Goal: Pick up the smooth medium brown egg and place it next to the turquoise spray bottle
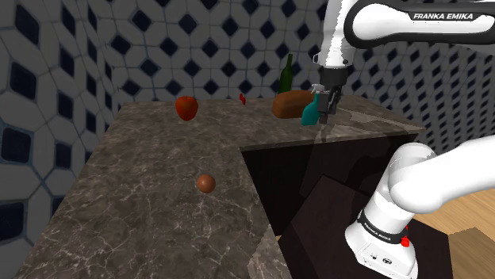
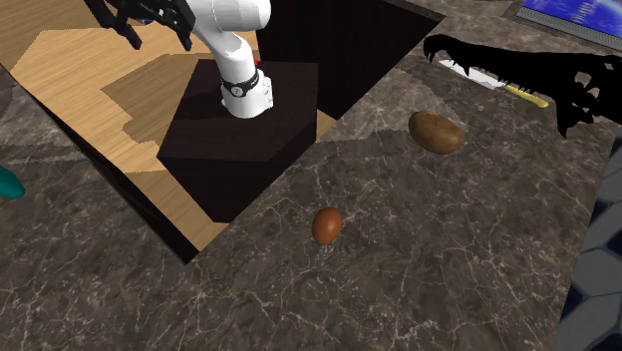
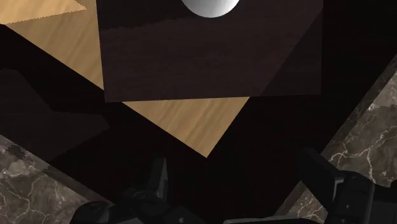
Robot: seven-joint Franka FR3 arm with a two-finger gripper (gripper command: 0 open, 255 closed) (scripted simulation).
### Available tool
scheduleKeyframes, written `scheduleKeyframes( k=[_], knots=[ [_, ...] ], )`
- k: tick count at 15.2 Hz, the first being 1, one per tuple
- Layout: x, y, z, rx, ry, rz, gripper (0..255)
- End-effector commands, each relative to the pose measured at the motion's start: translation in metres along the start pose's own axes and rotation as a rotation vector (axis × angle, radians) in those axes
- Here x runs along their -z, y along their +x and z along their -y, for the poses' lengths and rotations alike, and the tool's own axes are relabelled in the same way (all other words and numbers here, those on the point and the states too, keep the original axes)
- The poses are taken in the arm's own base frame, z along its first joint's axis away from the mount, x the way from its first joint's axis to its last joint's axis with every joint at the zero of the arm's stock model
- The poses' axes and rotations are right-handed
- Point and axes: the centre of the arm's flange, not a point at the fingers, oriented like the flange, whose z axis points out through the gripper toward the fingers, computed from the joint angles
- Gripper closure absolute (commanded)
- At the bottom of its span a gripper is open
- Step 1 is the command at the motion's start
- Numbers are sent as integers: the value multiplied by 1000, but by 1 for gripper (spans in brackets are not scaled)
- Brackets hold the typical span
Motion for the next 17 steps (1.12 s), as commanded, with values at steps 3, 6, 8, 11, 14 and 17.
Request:
scheduleKeyframes(
  k=[3, 6, 8, 11, 14, 17],
  knots=[
    [-10, 13, 21, -5, -4, -11, 0],
    [-24, 32, 51, -13, -9, -29, 0],
    [-33, 45, 71, -18, -13, -40, 0],
    [-47, 65, 102, -26, -19, -57, 0],
    [-61, 86, 131, -34, -24, -75, 0],
    [-74, 107, 161, -42, -30, -92, 0]
  ],
)
